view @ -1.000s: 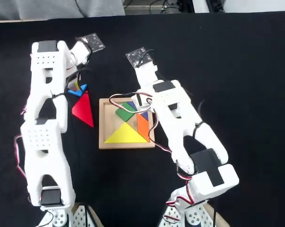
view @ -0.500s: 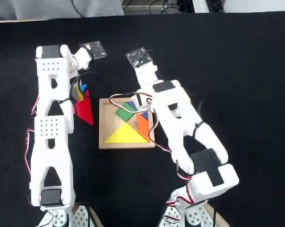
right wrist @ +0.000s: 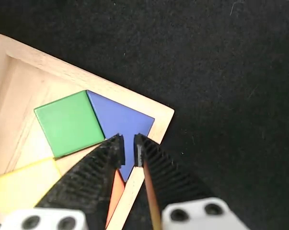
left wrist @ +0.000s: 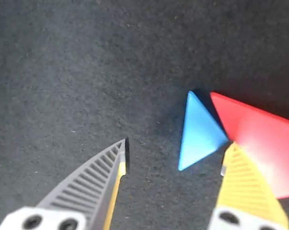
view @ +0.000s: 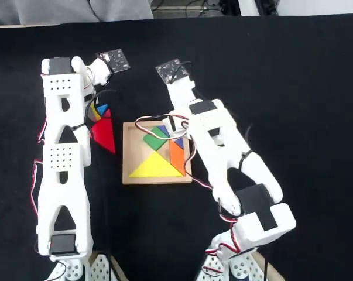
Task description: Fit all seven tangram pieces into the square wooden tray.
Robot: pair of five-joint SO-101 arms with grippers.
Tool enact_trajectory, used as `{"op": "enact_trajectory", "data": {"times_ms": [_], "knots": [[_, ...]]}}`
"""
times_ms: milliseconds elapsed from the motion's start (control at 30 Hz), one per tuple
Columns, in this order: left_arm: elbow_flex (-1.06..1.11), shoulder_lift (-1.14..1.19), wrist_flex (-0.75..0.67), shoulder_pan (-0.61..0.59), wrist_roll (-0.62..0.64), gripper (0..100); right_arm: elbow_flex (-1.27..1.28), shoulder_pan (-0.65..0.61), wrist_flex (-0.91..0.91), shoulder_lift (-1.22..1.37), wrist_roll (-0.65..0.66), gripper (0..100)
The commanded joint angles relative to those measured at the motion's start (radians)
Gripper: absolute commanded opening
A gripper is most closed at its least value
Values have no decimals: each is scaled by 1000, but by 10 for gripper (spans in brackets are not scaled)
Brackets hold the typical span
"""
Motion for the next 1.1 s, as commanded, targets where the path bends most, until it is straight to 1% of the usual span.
{"op": "enact_trajectory", "data": {"times_ms": [0, 67, 167, 400, 567, 667, 767, 1067], "knots": [[-18, -46, -68, -24, 41, 318, -4, 17, -14, -53, 2, 45], [-7, -41, -77, -24, 44, 318, -4, 17, -14, -53, 2, 45], [21, -41, -37, -21, 31, 318, -4, 17, -14, -53, 2, 45], [31, -41, 8, -2, 17, 318, -2, 17, -14, -53, 2, 45], [31, -40, -6, 35, 28, 318, -2, 17, -14, -53, 2, 45], [27, -26, -18, 51, 63, 318, -2, 17, -14, -53, 2, 45], [24, 0, -49, 48, 77, 318, -2, 17, -14, -53, 3, 45], [24, 35, -32, 15, 81, 316, -2, 17, -14, -53, 3, 45]]}}
